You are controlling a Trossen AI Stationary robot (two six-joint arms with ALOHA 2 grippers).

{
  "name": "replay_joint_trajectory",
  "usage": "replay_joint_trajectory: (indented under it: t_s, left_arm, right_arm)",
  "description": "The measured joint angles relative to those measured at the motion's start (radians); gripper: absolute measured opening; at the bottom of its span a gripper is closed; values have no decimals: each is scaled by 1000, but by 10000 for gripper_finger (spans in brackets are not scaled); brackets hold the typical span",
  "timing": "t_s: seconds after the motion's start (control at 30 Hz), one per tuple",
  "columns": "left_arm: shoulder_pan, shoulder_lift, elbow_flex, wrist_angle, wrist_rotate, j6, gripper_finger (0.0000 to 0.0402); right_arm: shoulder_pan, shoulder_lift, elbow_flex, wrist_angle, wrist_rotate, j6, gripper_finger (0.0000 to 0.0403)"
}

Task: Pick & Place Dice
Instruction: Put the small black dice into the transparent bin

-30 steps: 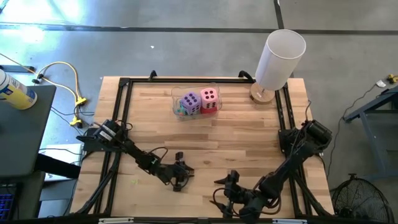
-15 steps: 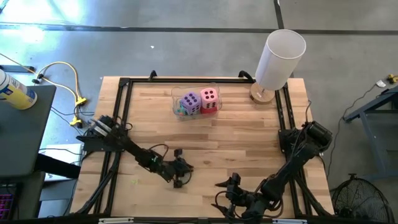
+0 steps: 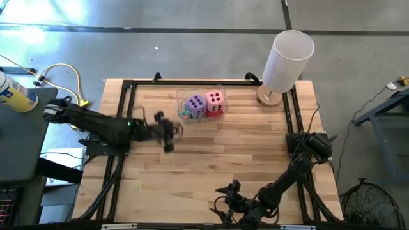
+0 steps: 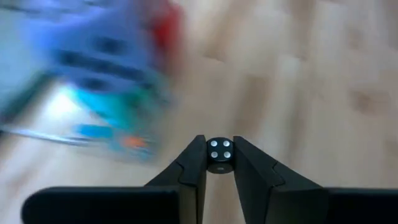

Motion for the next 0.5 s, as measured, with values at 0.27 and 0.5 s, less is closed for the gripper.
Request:
replay_joint_trajectory:
  t_s: [0.27, 0.5]
  left_arm:
    - [377, -33, 0, 128, 151, 204, 56]
    - [553, 66, 0, 206, 277, 254, 56]
  right_arm:
    - [-10, 9, 0, 71, -50, 20, 366]
    - [12, 9, 0, 79, -50, 26, 366]
